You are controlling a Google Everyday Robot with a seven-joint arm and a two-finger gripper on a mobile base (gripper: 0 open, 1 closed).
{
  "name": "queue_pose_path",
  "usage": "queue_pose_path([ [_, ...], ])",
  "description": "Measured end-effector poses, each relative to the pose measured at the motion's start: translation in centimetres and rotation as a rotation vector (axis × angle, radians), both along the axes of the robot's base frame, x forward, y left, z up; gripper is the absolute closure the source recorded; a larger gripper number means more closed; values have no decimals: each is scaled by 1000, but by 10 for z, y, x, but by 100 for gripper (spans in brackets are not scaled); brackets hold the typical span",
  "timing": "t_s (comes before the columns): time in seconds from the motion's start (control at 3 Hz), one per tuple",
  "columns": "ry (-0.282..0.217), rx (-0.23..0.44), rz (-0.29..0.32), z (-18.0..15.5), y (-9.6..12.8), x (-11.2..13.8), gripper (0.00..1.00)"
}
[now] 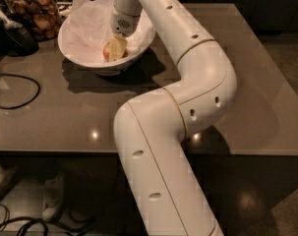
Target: Pick apple from white bowl
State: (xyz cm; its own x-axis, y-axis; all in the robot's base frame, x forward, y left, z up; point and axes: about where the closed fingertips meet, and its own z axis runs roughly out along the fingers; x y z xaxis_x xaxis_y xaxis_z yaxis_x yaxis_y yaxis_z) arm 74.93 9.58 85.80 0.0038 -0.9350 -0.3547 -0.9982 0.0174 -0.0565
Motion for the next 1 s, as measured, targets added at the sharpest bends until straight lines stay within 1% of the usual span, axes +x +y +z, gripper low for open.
queue_pose_path([
  [0.33,1,-5,-14,-3,-4,2,34],
  [0.67,1,-5,-14,-3,-4,3,54],
  [1.0,1,-5,-14,-3,-4,3,78],
])
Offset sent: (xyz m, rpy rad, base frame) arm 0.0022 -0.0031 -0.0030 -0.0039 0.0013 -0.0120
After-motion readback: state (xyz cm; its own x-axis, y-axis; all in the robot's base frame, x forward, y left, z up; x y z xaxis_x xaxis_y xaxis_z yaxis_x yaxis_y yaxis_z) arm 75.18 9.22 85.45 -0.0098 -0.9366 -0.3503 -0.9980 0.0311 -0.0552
